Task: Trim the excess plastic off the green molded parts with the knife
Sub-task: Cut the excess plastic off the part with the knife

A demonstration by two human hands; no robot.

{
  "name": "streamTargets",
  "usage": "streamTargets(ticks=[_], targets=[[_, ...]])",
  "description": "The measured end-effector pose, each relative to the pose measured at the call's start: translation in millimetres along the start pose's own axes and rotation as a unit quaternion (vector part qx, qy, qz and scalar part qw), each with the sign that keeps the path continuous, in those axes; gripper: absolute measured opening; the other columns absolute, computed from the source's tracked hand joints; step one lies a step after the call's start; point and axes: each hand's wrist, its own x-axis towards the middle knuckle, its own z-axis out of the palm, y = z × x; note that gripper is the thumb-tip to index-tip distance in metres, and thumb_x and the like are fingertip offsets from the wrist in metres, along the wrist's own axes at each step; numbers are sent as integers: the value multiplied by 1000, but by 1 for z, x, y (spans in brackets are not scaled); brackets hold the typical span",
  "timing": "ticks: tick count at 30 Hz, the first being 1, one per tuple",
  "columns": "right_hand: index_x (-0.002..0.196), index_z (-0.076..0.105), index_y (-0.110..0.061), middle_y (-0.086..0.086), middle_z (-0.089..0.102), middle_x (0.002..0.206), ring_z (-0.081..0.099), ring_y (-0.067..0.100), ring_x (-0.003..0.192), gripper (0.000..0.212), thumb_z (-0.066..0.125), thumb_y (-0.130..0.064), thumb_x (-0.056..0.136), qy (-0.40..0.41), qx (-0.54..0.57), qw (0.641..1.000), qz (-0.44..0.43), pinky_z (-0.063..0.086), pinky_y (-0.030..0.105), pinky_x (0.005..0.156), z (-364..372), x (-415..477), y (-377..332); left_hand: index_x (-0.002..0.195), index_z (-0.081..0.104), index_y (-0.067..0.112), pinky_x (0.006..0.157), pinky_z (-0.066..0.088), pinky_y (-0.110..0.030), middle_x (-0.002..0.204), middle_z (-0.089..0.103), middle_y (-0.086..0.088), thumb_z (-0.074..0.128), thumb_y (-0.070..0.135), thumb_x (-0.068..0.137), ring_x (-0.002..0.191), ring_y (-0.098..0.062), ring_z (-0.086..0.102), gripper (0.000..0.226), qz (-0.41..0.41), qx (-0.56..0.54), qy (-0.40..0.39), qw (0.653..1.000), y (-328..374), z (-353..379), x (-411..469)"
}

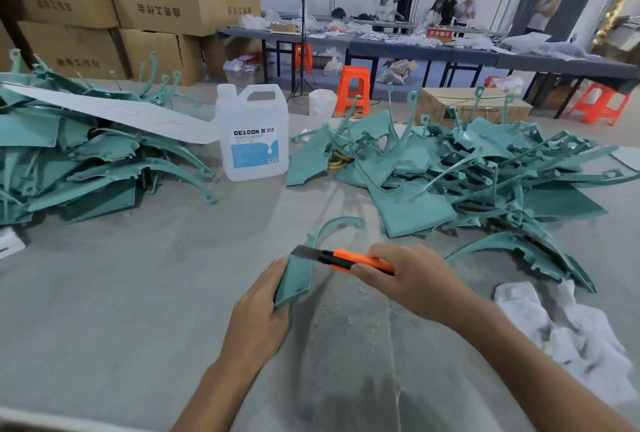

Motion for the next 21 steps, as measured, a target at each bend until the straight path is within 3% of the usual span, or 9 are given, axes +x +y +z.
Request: streamTargets(ticks=[4,9,12,16,21], targets=[[77,48,-34,-6,53,59,50,7,51,42,38,-72,93,-28,-90,994,-52,34,26,50,-30,0,-9,148,45,39,105,46,-33,142,56,17,59,11,93,127,-13,54,63,-4,-10,-3,1000,-2,-1,2],[81,50,-31,-7,49,57,45,5,48,43,38,-70,95,-69,-146,984,-71,31,26,48,-37,13,-6,149,38,42,94,45,-18,140,54,20,59,22,98,125,-14,54,59,-27,-9,8,1000,-2,2,1],[84,49,-33,-8,52,61,49,7,52,41,34,-69,97,-50,-181,980,-66,33,27,48,-39,30,2,150,41,36,102,41,-21,149,50,15,58,12,94,131,-13,50,63,-15,10,-2,1000,-6,3,1],[79,53,-31,-8,56,65,53,9,58,44,38,-69,97,-72,-143,987,-24,33,28,51,-37,59,16,152,42,23,109,36,-25,153,47,9,61,10,94,137,-16,47,62,-16,18,6,1000,-6,5,3],[77,55,-26,-4,59,68,56,13,61,48,40,-67,97,-55,-158,986,12,35,28,51,-26,90,40,153,41,21,115,34,-26,155,44,8,60,8,94,142,-13,43,63,8,24,-6,1000,-5,4,0]])
